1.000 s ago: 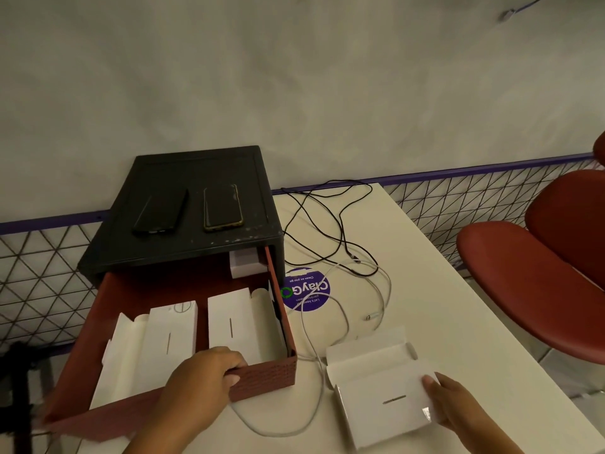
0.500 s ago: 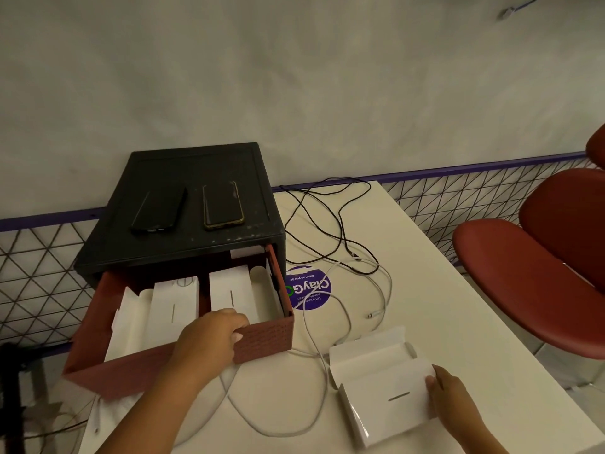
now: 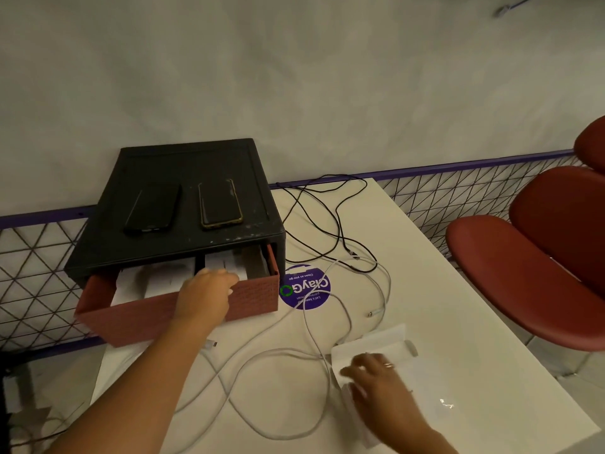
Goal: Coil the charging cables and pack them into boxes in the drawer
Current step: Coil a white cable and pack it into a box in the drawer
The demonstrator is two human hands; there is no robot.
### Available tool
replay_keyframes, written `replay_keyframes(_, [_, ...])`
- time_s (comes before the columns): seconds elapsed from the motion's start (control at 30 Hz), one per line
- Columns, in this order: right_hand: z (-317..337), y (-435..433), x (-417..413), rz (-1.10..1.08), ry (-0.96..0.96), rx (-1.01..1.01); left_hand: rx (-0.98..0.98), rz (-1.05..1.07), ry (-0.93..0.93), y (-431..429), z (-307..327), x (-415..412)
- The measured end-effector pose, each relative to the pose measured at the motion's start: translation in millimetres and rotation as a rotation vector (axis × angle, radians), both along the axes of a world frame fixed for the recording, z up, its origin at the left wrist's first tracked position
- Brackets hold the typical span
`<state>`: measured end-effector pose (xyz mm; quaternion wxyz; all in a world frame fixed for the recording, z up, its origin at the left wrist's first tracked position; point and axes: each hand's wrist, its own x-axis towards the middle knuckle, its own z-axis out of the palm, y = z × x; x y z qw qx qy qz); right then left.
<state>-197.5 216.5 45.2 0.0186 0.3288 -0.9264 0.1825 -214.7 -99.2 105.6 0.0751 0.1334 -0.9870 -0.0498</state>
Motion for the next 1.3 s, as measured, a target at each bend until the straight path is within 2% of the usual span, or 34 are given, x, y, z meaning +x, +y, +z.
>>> replay_keyframes(0.17, [-3.2,-53.6,19.2,0.392,-0.060,0.376,-0.146,0.012,-0.020,-0.1,0.4,-12.6])
replay_keyframes(0.2, [0.3,-61.6,22.9,0.414,0.003,0.421,-0.171,0.023,-0.019,0.4,-0.4,-13.5])
replay_keyframes(0.3, [-0.2,-69.7,34.0,0.444,0.037,0.533,-0.164,0.017,0.100,8.9,-5.9,-9.0])
replay_keyframes(0.37, [-6.8,-69.3,33.2,0.367,0.050,0.672,-0.094,-0.054,0.138,22.6,-14.5,1.9])
replay_keyframes(0.47, [-18.8,-69.3,27.6,0.368,0.184,0.615,0.153,-0.214,0.069,49.4,-36.2,31.3])
replay_keyframes(0.57, [-12.7,-69.7,17.3,0.406,0.129,0.479,0.504,-0.207,-0.117,59.1,-67.7,59.7])
replay_keyframes(0.63, [-11.8,-73.6,11.3,0.442,0.121,0.485,0.579,-0.172,-0.134,58.3,-81.3,72.8])
replay_keyframes(0.7, [-6.6,-77.0,-2.7,0.395,0.101,0.463,0.605,-0.109,-0.140,54.9,-86.0,81.4])
replay_keyframes(0.8, [3.9,-80.7,-6.8,0.391,0.027,0.390,0.508,-0.053,-0.185,49.8,-91.6,89.0])
replay_keyframes(0.93, [6.5,-80.3,7.5,0.565,-0.070,0.555,0.399,0.109,-0.280,47.7,-94.9,96.4])
replay_keyframes(0.97, [9.9,-80.3,14.2,0.575,-0.070,0.627,0.410,0.151,-0.265,47.2,-95.4,96.0])
replay_keyframes(1.07, [9.0,-79.9,17.4,0.313,-0.155,0.744,0.500,0.265,-0.176,43.4,-83.2,89.6])
replay_keyframes(1.1, [0.4,-76.2,14.7,0.280,-0.134,0.730,0.569,0.310,-0.124,40.9,-74.5,86.2])
replay_keyframes(1.13, [-7.2,-75.0,12.8,0.348,-0.170,0.747,0.652,0.349,-0.066,38.8,-64.2,82.8])
replay_keyframes(1.2, [-24.4,-70.4,6.9,0.413,-0.052,0.737,0.834,0.394,0.062,34.2,-40.3,75.0])
replay_keyframes(1.23, [-27.3,-67.5,6.1,0.426,-0.066,0.702,0.932,0.395,0.112,32.8,-25.6,70.6])
replay_keyframes(1.3, [-32.3,-64.0,5.9,0.318,-0.143,0.591,1.118,0.363,0.162,32.3,8.2,63.2])
